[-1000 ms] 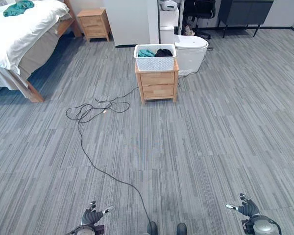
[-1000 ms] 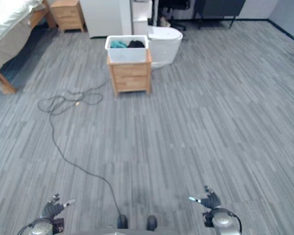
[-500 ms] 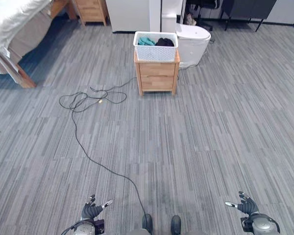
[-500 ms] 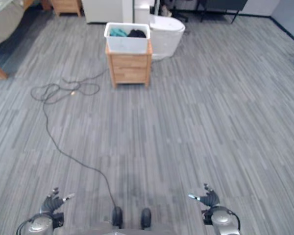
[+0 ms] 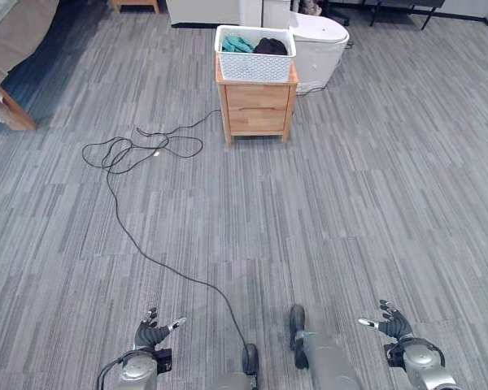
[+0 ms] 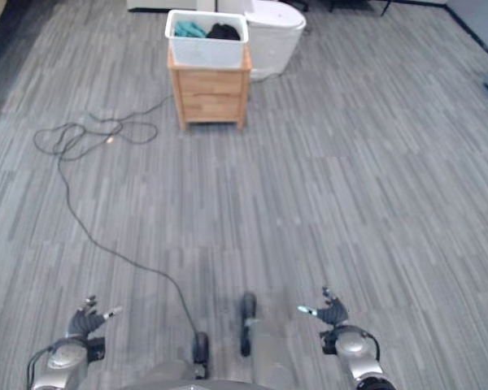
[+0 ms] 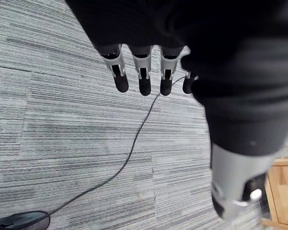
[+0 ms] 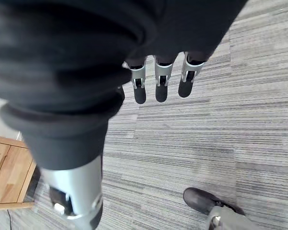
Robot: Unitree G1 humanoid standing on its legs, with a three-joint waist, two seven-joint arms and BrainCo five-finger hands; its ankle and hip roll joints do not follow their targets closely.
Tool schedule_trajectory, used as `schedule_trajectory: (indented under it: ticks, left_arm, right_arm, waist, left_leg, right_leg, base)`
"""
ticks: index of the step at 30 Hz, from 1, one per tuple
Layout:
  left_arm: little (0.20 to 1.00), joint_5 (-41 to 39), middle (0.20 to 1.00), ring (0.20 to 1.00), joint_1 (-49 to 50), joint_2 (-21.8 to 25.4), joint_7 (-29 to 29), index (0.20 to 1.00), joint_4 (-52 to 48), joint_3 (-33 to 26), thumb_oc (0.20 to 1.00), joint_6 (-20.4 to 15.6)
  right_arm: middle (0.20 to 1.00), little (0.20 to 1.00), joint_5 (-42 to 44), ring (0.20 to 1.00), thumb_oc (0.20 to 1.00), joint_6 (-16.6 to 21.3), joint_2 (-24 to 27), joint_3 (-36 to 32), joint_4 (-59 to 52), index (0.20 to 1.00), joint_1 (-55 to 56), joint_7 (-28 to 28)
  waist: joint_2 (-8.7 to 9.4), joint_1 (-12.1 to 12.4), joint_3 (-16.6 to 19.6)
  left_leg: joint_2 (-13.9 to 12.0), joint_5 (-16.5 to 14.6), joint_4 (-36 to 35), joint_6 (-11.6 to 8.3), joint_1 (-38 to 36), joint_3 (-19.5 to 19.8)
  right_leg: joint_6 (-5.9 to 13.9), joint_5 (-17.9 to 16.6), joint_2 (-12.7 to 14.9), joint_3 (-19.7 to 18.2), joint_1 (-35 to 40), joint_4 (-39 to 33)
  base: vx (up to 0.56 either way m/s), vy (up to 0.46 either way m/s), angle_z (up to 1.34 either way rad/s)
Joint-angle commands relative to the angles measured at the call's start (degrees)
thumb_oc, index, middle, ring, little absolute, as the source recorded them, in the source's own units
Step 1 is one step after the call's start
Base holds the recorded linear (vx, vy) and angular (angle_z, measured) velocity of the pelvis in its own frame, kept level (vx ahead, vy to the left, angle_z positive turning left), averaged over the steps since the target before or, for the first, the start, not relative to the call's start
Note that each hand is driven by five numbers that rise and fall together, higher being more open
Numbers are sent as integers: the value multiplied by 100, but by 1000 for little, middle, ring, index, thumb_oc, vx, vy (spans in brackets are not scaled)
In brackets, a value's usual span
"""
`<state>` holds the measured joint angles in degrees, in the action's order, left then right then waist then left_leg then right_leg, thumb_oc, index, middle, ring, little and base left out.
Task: Grab the laundry basket,head to the washer,open it,put in the laundry and shut it.
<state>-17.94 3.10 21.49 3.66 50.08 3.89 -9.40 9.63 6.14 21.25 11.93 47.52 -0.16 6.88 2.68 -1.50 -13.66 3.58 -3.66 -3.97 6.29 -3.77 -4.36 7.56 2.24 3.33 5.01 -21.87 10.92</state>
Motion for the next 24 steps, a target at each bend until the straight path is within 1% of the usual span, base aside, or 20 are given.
schedule_trajectory:
  ticks: [1, 3, 4, 5, 6, 8, 9, 10, 11, 12, 13, 14, 15, 16, 17, 18, 19, 20, 21, 24]
  left_arm:
    - [1000, -93, 1000, 1000, -12, 161, 20, 1000, -251, 16, 1000, -140]
    - [1000, -60, 1000, 1000, 9, 130, -10, 1000, -278, 46, 1000, -141]
    - [1000, -42, 1000, 1000, 86, 95, -43, 1000, -364, 62, 1000, -129]
    - [1000, -48, 1000, 1000, 176, 39, -65, 1000, -367, 57, 1000, -111]
    - [1000, -47, 1000, 1000, 180, 37, -64, 1000, -369, 57, 1000, -110]
    - [1000, -28, 1000, 1000, 224, 43, -112, 1000, -381, 108, 1000, -78]
    - [1000, -14, 1000, 1000, 230, 71, -184, 1000, -484, 161, 1000, -64]
    - [1000, -47, 1000, 1000, 145, 55, -146, 1000, -425, 220, 1000, -64]
    - [1000, -48, 1000, 1000, 140, 55, -145, 1000, -422, 220, 1000, -66]
    - [1000, -68, 1000, 1000, 61, 49, -143, 1000, -402, 270, 1000, -57]
    - [1000, -69, 1000, 1000, 56, 49, -143, 1000, -400, 271, 1000, -58]
    - [1000, -78, 1000, 1000, -20, 40, -141, 1000, -385, 312, 1000, -50]
    - [1000, -88, 1000, 1000, -90, 18, -115, 1000, -332, 353, 1000, -53]
    - [1000, -88, 1000, 1000, -103, 29, -102, 1000, -311, 363, 1000, -64]
    - [1000, -105, 1000, 1000, -109, 29, -83, 1000, -268, 348, 1000, -65]
    - [1000, -120, 1000, 1000, -128, 32, -78, 1000, -212, 347, 1000, -60]
    - [1000, -104, 1000, 1000, -147, 38, -51, 1000, -159, 332, 1000, -62]
    - [1000, -101, 1000, 1000, -153, 33, -46, 1000, -106, 336, 1000, -58]
    - [1000, -101, 1000, 1000, -153, 34, -46, 1000, -104, 337, 1000, -59]
    - [1000, -49, 1000, 1000, -107, 2, -41, 1000, 39, 289, 1000, -69]
  right_arm:
    - [1000, 1000, 67, 1000, 1000, 94, 139, -28, -147, 1000, -57, 81]
    - [1000, 1000, 61, 1000, 1000, 85, 140, -62, -173, 1000, 24, 69]
    - [1000, 1000, 43, 1000, 1000, 93, 160, -96, -206, 1000, 113, 47]
    - [1000, 1000, -5, 1000, 1000, 86, 186, -97, -208, 1000, 175, 26]
    - [1000, 1000, -5, 1000, 1000, 86, 189, -97, -209, 1000, 178, 26]
    - [1000, 1000, -9, 1000, 1000, 105, 191, -116, -271, 1000, 236, -1]
    - [1000, 1000, 70, 1000, 1000, 132, 194, -119, -296, 1000, 218, -15]
    - [1000, 1000, 105, 1000, 1000, 143, 210, -81, -224, 1000, 160, 28]
    - [1000, 1000, 106, 1000, 1000, 145, 210, -81, -220, 1000, 156, 28]
    - [1000, 1000, 144, 1000, 1000, 139, 228, -77, -200, 1000, 108, 55]
    - [1000, 1000, 145, 1000, 1000, 140, 228, -79, -198, 1000, 104, 55]
    - [1000, 1000, 174, 1000, 1000, 123, 242, -71, -178, 1000, 73, 78]
    - [1000, 1000, 225, 1000, 1000, 135, 263, -52, -130, 1000, 17, 118]
    - [1000, 1000, 255, 1000, 1000, 151, 280, -32, -120, 1000, -16, 142]
    - [1000, 1000, 268, 1000, 1000, 149, 285, -26, -80, 1000, -37, 151]
    - [1000, 1000, 277, 1000, 1000, 144, 280, -15, -26, 1000, -59, 175]
    - [1000, 1000, 261, 1000, 1000, 129, 268, 7, 62, 1000, -95, 224]
    - [1000, 1000, 254, 1000, 1000, 110, 237, 13, 134, 1000, -102, 224]
    - [1000, 1000, 254, 1000, 1000, 111, 235, 13, 136, 1000, -103, 224]
    - [1000, 1000, 232, 1000, 1000, 100, 158, -6, 278, 1000, -84, 225]
  waist:
    - [-25, -146, 17]
    - [-31, -181, 46]
    - [-69, -204, 152]
    - [-174, -240, 284]
    - [-182, -249, 288]
    - [-247, -292, 389]
    - [-207, -285, 400]
    - [-139, -287, 383]
    - [-144, -288, 383]
    - [-65, -256, 330]
    - [-77, -251, 325]
    - [-12, -206, 279]
    - [78, -119, 209]
    - [123, -40, 185]
    - [121, 3, 149]
    - [105, 78, 111]
    - [26, 195, 73]
    - [3, 245, 71]
    - [14, 256, 58]
    - [7, 373, 126]
  left_leg:
    - [257, -849, 619, -424, -597, 376]
    - [278, -909, 581, -441, -701, 472]
    - [242, -907, 569, -513, -873, 621]
    - [81, -719, 628, -688, -968, 664]
    - [73, -720, 623, -691, -971, 672]
    - [-129, -319, 923, -992, -892, 637]
    - [-248, 145, 1733, -1180, -561, 533]
    - [-276, 296, 2183, -1193, -304, 439]
    - [-282, 280, 2214, -1194, -285, 441]
    - [-317, 267, 2429, -1105, 20, 288]
    - [-330, 237, 2474, -1106, 38, 285]
    - [-372, 82, 2566, -983, 342, 130]
    - [-349, -248, 2483, -802, 726, -12]
    - [-255, -356, 2135, -737, 1083, -24]
    - [-265, -209, 1948, -768, 1346, -65]
    - [-320, 109, 1683, -820, 1598, -116]
    - [-420, 661, 1166, -927, 1871, -216]
    - [-495, 837, 894, -974, 1972, -346]
    - [-487, 844, 868, -974, 1939, -360]
    - [-580, 1040, 447, -1014, 2068, -618]
  right_leg:
    - [240, -888, 45, 274, 289, -707]
    - [230, -882, 56, 245, 364, -757]
    - [127, -919, 1, 120, 406, -624]
    - [23, -867, -75, 189, 442, -491]
    - [21, -862, -78, 200, 445, -489]
    - [-118, -727, -158, 311, 605, -433]
    - [-246, -568, -239, 324, 863, -462]
    - [-317, -481, -241, 315, 977, -501]
    - [-318, -480, -245, 318, 972, -499]
    - [-371, -357, -193, 303, 1096, -526]
    - [-372, -349, -205, 304, 1092, -516]
    - [-390, -269, -172, 278, 1187, -534]
    - [-404, -145, -132, 239, 1336, -549]
    - [-400, -32, -127, 178, 1443, -539]
    - [-410, 30, -144, 159, 1532, -535]
    - [-432, 105, -199, 136, 1682, -541]
    - [-456, 186, -341, 81, 1942, -592]
    - [-455, 249, -378, 71, 2087, -633]
    - [-452, 256, -368, 60, 2105, -635]
    - [-405, 369, -421, -66, 2531, -758]
  base:
    - [296, -53, 24]
    - [318, -97, 61]
    - [623, -260, 95]
    - [529, -230, 97]
    - [394, -198, 107]
    - [325, -226, 80]
    - [397, -313, 48]
    - [272, -222, 33]
    - [166, -143, 12]
    - [71, -69, -20]
    - [121, -111, -21]
    - [148, -93, -16]
    - [278, -116, 12]
    - [298, -80, 33]
    - [287, -34, 20]
    - [341, 5, -12]
    - [391, 36, -48]
    - [305, 42, -50]
    - [220, 52, -35]
    - [330, 125, -42]
